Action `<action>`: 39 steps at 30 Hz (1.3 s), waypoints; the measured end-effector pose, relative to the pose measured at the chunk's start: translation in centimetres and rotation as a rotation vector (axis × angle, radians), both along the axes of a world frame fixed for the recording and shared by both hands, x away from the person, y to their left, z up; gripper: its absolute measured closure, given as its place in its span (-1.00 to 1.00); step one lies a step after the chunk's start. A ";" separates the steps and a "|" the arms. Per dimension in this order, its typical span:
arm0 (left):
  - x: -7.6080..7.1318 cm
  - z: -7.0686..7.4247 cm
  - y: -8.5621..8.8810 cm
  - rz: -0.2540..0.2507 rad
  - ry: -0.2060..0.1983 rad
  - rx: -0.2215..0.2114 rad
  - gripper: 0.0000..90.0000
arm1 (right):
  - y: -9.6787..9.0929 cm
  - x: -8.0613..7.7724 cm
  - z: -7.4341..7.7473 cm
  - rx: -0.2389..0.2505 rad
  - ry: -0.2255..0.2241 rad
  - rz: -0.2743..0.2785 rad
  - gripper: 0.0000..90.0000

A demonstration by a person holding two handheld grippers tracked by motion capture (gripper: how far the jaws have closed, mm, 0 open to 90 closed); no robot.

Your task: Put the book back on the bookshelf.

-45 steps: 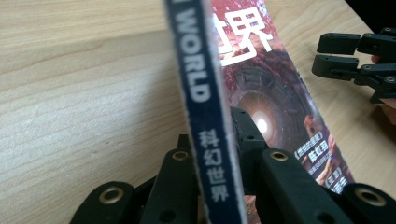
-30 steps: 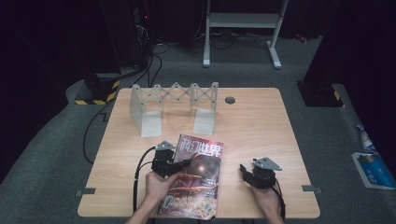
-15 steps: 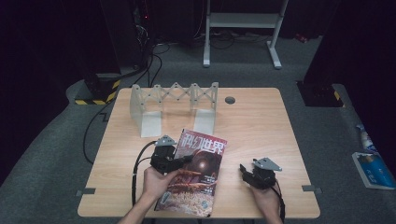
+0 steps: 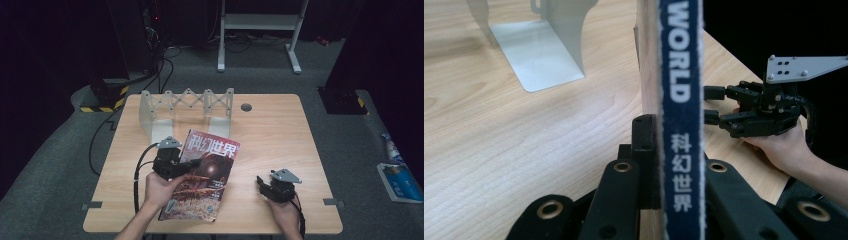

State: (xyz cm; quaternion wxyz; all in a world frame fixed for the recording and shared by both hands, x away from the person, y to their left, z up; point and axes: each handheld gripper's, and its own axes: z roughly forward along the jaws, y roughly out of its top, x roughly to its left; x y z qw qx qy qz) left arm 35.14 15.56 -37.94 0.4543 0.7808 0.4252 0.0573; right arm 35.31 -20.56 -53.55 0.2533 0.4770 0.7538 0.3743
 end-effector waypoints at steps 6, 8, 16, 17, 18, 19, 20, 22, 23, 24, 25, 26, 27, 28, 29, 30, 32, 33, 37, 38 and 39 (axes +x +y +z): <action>0.5 1.0 0.6 0.011 -0.008 0.032 0.87 | 0.0 0.0 0.0 0.001 0.001 0.000 -0.15; 0.6 1.3 0.6 0.014 -0.013 0.039 0.87 | 0.0 0.0 0.0 0.001 0.000 0.000 -0.15; 1.4 2.7 0.7 0.023 -0.037 0.072 0.86 | 0.0 0.0 0.0 0.002 0.000 0.000 -0.15; 1.5 2.9 0.7 0.024 -0.039 0.080 0.86 | 0.0 0.0 0.0 0.002 0.000 0.000 -0.15; 1.7 3.1 0.7 0.025 -0.041 0.088 0.86 | 0.0 0.0 0.0 0.002 0.000 0.000 -0.15; 1.8 3.2 0.8 0.025 -0.043 0.095 0.86 | 0.0 0.0 0.0 0.002 0.000 0.000 -0.15; 1.9 3.4 0.8 0.028 -0.045 0.099 0.86 | 0.0 0.0 0.0 0.002 0.000 0.000 -0.15; 2.0 3.6 0.8 0.032 -0.045 0.107 0.86 | 0.0 0.0 0.0 0.002 0.000 0.001 -0.15; 2.2 3.8 0.9 0.032 -0.046 0.118 0.86 | 0.0 0.0 0.0 0.002 0.000 0.001 -0.15; 2.2 3.9 0.9 0.034 -0.043 0.123 0.86 | 0.0 0.0 0.0 0.002 0.001 0.001 -0.15; 2.4 4.0 1.0 0.035 -0.041 0.129 0.86 | 0.0 0.0 0.0 0.002 0.000 0.001 -0.15; 2.4 4.1 1.0 0.039 -0.037 0.130 0.86 | 0.0 0.0 0.0 0.003 0.000 0.001 -0.15; 2.6 4.3 1.2 0.040 -0.039 0.140 0.86 | 0.0 0.0 0.0 0.003 0.000 0.001 -0.15; 2.6 4.3 1.2 0.043 -0.038 0.140 0.86 | 0.0 0.0 0.0 0.003 0.001 0.002 -0.15; 2.7 4.5 1.3 0.043 -0.038 0.146 0.86 | 0.0 0.0 0.0 0.002 0.000 0.002 -0.15; 2.7 4.5 1.3 0.043 -0.038 0.146 0.86 | 0.0 0.0 0.0 0.003 0.001 0.002 -0.15; 2.9 4.9 1.7 0.051 -0.039 0.159 0.86 | 0.0 0.0 0.0 0.001 -0.003 0.004 -0.15; 3.0 5.1 1.9 0.055 -0.037 0.161 0.86 | 0.0 0.0 0.0 0.001 -0.003 0.004 -0.15; 3.3 5.5 2.5 0.074 -0.029 0.167 0.86 | 0.0 0.0 0.0 0.000 -0.004 0.004 -0.15; 3.4 5.6 2.7 0.075 -0.031 0.174 0.86 | 0.1 0.0 0.0 0.000 -0.004 0.004 -0.15; 3.5 5.7 2.8 0.081 -0.027 0.174 0.86 | 0.1 0.0 0.0 0.002 -0.002 0.003 -0.15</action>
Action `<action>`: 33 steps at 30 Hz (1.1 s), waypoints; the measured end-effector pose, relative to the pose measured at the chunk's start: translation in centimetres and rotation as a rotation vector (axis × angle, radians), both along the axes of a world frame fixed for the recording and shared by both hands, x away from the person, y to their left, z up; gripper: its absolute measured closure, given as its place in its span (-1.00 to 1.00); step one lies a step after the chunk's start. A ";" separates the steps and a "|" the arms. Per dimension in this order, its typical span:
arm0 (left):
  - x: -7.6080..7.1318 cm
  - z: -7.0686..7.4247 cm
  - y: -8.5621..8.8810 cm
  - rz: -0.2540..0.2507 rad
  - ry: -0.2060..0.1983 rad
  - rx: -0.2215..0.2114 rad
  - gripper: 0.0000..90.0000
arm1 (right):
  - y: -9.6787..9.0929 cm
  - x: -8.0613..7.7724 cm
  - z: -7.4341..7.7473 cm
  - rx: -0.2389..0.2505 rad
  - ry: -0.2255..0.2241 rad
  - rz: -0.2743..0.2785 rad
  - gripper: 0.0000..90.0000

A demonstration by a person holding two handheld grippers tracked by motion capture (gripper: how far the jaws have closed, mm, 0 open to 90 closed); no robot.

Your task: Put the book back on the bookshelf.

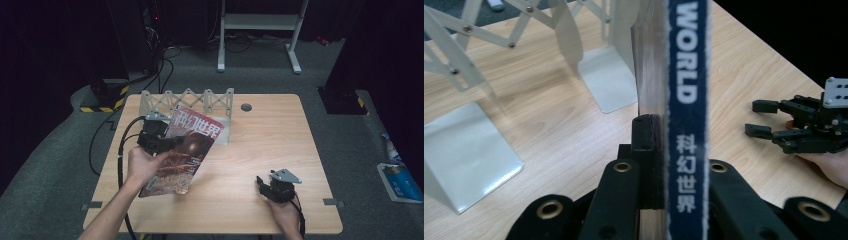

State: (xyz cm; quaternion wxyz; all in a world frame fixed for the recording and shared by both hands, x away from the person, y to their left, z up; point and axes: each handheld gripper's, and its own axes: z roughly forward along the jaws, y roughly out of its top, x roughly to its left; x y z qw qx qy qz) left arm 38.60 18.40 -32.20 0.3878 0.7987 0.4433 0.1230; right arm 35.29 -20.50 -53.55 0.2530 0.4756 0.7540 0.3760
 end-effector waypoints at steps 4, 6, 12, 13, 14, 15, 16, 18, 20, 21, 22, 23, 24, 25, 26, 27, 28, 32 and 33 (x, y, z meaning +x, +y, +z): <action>0.4 0.4 0.6 0.010 0.007 0.018 0.86 | 0.0 0.0 0.0 -0.002 -0.002 0.002 -0.15; 0.6 0.5 0.8 0.018 0.011 0.027 0.86 | 0.0 0.0 0.0 -0.002 -0.001 0.002 -0.15; 1.3 0.9 1.5 0.035 0.028 0.042 0.86 | 0.0 0.0 0.0 -0.004 -0.003 0.003 -0.15; 1.4 0.9 1.6 0.039 0.030 0.048 0.86 | 0.0 0.0 0.0 -0.004 -0.003 0.003 -0.15; 1.5 0.9 1.7 0.040 0.033 0.051 0.86 | 0.0 0.0 0.0 -0.005 -0.004 0.003 -0.15; 1.6 1.0 1.8 0.045 0.039 0.050 0.86 | 0.0 0.0 0.0 -0.006 -0.005 0.005 -0.15; 1.8 1.0 1.9 0.047 0.045 0.051 0.86 | 0.0 0.0 0.0 -0.006 -0.005 0.005 -0.15; 1.9 1.0 2.1 0.049 0.051 0.054 0.86 | 0.0 0.0 0.0 -0.007 -0.006 0.006 -0.15; 2.1 1.0 2.1 0.051 0.065 0.058 0.86 | 0.0 0.0 0.0 -0.010 -0.009 0.010 -0.15; 2.1 1.0 2.1 0.050 0.069 0.063 0.86 | 0.1 -0.1 0.0 -0.008 -0.005 0.006 -0.15; 2.2 1.1 2.2 0.046 0.072 0.071 0.86 | 0.1 -0.1 0.0 -0.008 -0.005 0.007 -0.15; 2.3 1.1 2.2 0.047 0.077 0.076 0.86 | 0.1 -0.1 0.0 -0.008 -0.005 0.007 -0.15; 2.4 1.2 2.2 0.044 0.080 0.085 0.86 | 0.0 -0.1 0.0 -0.009 -0.006 0.008 -0.15; 2.5 1.3 2.2 0.045 0.084 0.087 0.86 | 0.1 -0.1 0.0 -0.007 -0.006 0.007 -0.15; 2.6 1.3 2.2 0.043 0.089 0.092 0.86 | 0.1 -0.1 0.0 -0.010 -0.007 0.008 -0.15; 2.7 1.4 2.3 0.046 0.096 0.091 0.86 | 0.1 -0.1 0.0 -0.009 -0.006 0.008 -0.15; 2.8 1.4 2.3 0.049 0.100 0.091 0.86 | 0.1 -0.1 0.0 -0.010 -0.006 0.008 -0.15; 3.5 1.4 2.6 0.048 0.125 0.096 0.86 | 0.1 -0.1 0.0 -0.007 -0.005 0.007 -0.15; 3.6 1.5 2.6 0.050 0.129 0.096 0.86 | 0.1 -0.1 0.0 -0.008 -0.005 0.007 -0.16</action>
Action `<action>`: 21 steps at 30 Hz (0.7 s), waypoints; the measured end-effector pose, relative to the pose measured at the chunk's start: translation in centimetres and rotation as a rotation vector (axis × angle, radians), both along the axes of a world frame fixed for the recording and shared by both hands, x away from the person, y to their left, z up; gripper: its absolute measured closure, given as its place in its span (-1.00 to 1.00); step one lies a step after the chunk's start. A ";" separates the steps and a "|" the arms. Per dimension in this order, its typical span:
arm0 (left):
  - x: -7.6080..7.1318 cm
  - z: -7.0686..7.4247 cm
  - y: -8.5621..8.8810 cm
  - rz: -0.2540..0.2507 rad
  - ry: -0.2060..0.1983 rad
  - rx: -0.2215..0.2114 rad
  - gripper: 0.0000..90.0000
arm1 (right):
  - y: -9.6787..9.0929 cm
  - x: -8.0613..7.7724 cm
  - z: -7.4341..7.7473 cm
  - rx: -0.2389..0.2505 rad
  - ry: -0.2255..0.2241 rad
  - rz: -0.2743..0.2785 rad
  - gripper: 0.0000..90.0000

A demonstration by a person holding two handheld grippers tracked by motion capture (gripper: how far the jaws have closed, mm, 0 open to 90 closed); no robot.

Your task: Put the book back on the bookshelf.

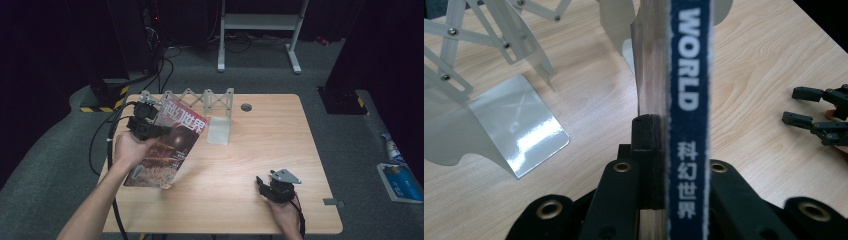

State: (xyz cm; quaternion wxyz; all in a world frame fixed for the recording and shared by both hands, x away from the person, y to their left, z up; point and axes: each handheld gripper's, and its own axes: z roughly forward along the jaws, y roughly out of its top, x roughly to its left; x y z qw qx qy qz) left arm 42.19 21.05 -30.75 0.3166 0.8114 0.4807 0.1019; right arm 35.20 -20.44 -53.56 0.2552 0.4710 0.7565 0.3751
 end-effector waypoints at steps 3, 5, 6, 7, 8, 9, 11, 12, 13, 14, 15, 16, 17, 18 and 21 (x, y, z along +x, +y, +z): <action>0.3 0.0 0.2 0.004 0.015 0.002 0.86 | 0.0 0.0 0.0 0.000 -0.002 0.001 -0.16; 0.5 0.1 0.3 0.006 0.018 0.008 0.86 | 0.0 0.0 0.0 0.001 0.000 0.000 -0.16; 0.6 0.1 0.3 0.009 0.022 0.008 0.86 | 0.0 0.0 0.0 0.000 0.000 0.000 -0.15; 0.6 0.1 0.3 0.009 0.022 0.010 0.86 | 0.0 0.0 0.0 -0.001 0.000 0.000 -0.16; 0.7 0.2 0.4 0.012 0.025 0.010 0.86 | 0.0 0.0 0.0 -0.001 0.000 0.000 -0.16; 0.8 0.2 0.4 0.011 0.027 0.014 0.86 | 0.0 0.0 0.0 0.000 0.000 0.000 -0.16; 0.9 0.2 0.5 0.017 0.029 0.015 0.86 | 0.0 0.0 0.0 0.000 0.000 0.000 -0.16; 1.0 0.2 0.5 0.019 0.030 0.018 0.86 | 0.0 0.0 0.0 0.000 -0.001 0.000 -0.16; 1.2 0.2 0.5 0.023 0.033 0.021 0.86 | 0.0 0.0 0.0 0.000 -0.001 0.001 -0.15; 1.3 0.2 0.6 0.023 0.033 0.025 0.86 | 0.0 0.0 0.0 -0.003 -0.004 0.003 -0.16; 1.5 0.2 0.6 0.026 0.035 0.030 0.86 | 0.0 0.0 0.0 -0.003 -0.003 0.004 -0.16; 1.5 0.2 0.7 0.027 0.037 0.033 0.86 | 0.0 0.0 0.0 -0.003 -0.004 0.004 -0.16; 1.7 0.2 0.7 0.030 0.036 0.039 0.85 | 0.0 0.0 0.0 -0.001 -0.001 0.002 -0.16; 1.8 0.2 0.7 0.035 0.041 0.042 0.86 | 0.0 0.0 0.0 -0.005 -0.003 0.005 -0.16; 2.1 0.3 0.9 0.037 0.043 0.065 0.85 | 0.0 0.0 0.0 -0.001 -0.002 0.004 -0.16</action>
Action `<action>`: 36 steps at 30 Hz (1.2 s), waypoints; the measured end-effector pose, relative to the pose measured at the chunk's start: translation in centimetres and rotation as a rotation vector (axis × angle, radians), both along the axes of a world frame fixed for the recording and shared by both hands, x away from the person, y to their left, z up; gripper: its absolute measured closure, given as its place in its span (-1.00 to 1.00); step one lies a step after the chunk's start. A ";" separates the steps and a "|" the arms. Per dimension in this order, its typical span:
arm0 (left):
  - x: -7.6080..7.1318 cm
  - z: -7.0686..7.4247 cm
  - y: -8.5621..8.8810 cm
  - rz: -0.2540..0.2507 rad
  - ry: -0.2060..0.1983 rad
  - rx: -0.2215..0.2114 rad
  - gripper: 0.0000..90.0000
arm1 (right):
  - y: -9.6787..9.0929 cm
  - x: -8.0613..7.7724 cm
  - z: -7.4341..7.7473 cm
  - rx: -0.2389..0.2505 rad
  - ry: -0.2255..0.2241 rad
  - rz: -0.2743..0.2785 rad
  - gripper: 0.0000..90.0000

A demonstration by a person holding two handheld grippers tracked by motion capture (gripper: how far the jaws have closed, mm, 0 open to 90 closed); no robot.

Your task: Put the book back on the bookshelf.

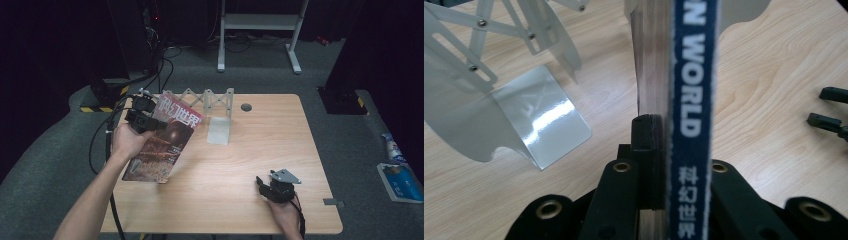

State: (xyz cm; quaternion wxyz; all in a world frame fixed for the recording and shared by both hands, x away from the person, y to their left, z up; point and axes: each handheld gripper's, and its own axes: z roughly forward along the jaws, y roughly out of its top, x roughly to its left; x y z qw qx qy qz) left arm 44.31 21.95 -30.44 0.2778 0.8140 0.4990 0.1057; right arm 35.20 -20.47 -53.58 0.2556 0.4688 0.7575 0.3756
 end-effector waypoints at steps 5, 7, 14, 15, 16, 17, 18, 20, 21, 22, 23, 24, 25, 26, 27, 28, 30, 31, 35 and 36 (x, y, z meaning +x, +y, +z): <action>0.5 0.2 0.2 0.015 0.012 0.005 0.85 | 0.0 0.0 0.0 0.000 0.002 -0.001 -0.16; 0.7 0.3 0.2 0.016 0.015 0.010 0.85 | 0.0 0.0 0.0 -0.002 0.002 -0.001 -0.16; 2.0 0.2 0.7 0.044 0.031 0.033 0.85 | 0.0 0.1 0.0 -0.001 -0.003 0.003 -0.16; 2.1 0.1 0.7 0.052 0.035 0.028 0.85 | 0.0 0.1 0.0 -0.001 -0.003 0.004 -0.16; 2.2 0.1 0.7 0.054 0.036 0.032 0.85 | 0.0 0.0 0.0 0.001 -0.001 0.001 -0.16; 2.3 0.0 0.7 0.055 0.038 0.030 0.85 | 0.0 0.0 0.0 0.001 -0.001 0.001 -0.16; 2.4 0.0 0.7 0.061 0.038 0.028 0.85 | 0.0 0.0 0.0 0.000 -0.002 0.002 -0.16; 2.6 -0.1 0.7 0.060 0.044 0.031 0.85 | 0.0 0.1 0.0 0.000 -0.002 0.003 -0.16; 2.6 -0.1 0.6 0.062 0.047 0.031 0.84 | 0.0 0.1 0.0 0.000 -0.002 0.003 -0.16; 2.7 -0.2 0.6 0.064 0.050 0.032 0.84 | 0.0 0.1 0.0 0.000 -0.002 0.003 -0.16; 2.8 -0.2 0.7 0.062 0.052 0.038 0.84 | 0.0 0.0 0.0 0.000 -0.002 0.003 -0.16; 2.9 -0.3 0.7 0.062 0.055 0.041 0.84 | 0.0 0.0 0.0 0.001 -0.001 0.002 -0.16; 3.0 -0.3 0.7 0.068 0.056 0.036 0.84 | 0.0 0.0 0.0 -0.001 -0.002 0.003 -0.16; 3.1 -0.3 0.8 0.068 0.055 0.036 0.84 | 0.0 0.0 0.0 0.001 -0.001 0.002 -0.16; 3.2 -0.3 0.9 0.072 0.059 0.034 0.84 | 0.0 0.0 0.0 0.002 0.000 0.002 -0.16; 3.3 -0.3 0.9 0.076 0.063 0.033 0.84 | 0.0 0.0 0.0 0.001 0.002 0.002 -0.16; 3.5 -0.3 1.1 0.081 0.069 0.040 0.84 | 0.0 0.0 0.0 0.000 0.001 0.004 -0.16; 3.6 -0.2 1.1 0.086 0.071 0.038 0.84 | 0.0 0.0 0.0 0.001 0.001 0.004 -0.16; 4.0 0.0 1.3 0.096 0.079 0.054 0.84 | 0.0 0.0 0.0 -0.003 -0.003 0.008 -0.16; 4.1 0.0 1.3 0.096 0.080 0.058 0.84 | 0.0 0.0 0.0 -0.003 -0.004 0.009 -0.16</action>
